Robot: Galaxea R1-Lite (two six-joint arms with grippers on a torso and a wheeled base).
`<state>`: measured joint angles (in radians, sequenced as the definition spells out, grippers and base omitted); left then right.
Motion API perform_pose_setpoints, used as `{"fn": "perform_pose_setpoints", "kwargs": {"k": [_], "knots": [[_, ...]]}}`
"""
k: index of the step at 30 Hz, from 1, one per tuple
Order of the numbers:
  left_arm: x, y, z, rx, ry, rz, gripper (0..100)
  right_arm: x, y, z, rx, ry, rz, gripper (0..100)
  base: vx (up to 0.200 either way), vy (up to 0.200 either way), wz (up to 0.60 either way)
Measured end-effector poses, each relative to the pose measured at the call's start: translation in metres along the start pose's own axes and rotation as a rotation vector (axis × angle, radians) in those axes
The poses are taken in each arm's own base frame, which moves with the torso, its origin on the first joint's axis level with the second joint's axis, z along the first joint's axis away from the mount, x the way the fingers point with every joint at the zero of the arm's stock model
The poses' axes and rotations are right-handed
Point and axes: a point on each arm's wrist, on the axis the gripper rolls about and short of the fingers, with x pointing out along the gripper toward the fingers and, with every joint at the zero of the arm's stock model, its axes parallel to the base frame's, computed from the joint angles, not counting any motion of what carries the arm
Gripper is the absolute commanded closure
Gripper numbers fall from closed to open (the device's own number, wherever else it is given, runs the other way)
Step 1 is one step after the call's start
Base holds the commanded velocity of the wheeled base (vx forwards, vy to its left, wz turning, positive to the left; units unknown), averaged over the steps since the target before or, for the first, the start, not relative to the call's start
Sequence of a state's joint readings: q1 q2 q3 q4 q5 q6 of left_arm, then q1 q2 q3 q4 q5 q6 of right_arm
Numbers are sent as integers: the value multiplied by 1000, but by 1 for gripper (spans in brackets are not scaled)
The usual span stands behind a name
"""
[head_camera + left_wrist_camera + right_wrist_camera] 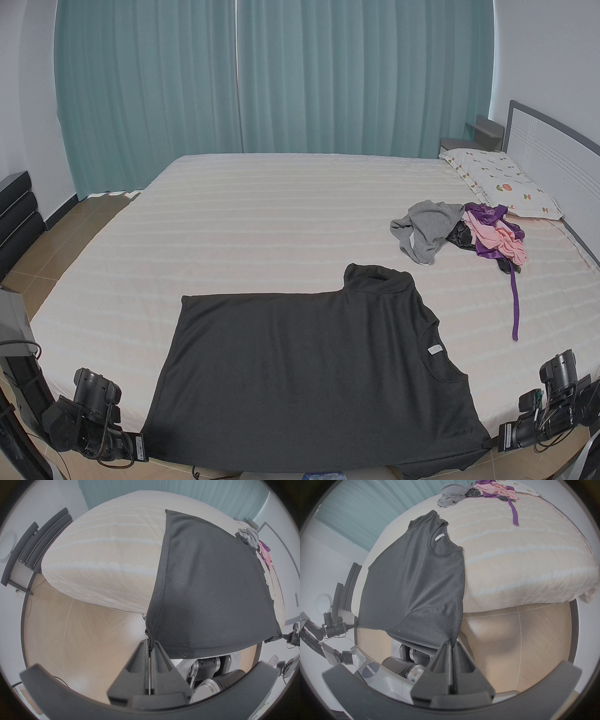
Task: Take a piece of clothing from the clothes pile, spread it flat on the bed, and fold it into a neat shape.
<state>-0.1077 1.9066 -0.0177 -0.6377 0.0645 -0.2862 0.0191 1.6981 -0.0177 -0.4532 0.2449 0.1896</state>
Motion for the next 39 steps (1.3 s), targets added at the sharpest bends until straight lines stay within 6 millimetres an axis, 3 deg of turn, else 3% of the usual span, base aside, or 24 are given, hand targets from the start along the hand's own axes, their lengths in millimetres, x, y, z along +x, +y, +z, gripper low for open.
{"fn": "perform_pose_setpoints", "kwargs": {"k": [10,24,39], "knots": [[-7,-2,11,-21,-128,-28,100,-11,4,5,-43,-106,28,100,0,0,0],[-12,-17,70,-188,-392,-44,100,-20,16,55,-67,-295,59,100,0,0,0],[-12,-26,95,-191,-458,-64,100,-7,20,86,-69,-296,62,100,0,0,0]]}}
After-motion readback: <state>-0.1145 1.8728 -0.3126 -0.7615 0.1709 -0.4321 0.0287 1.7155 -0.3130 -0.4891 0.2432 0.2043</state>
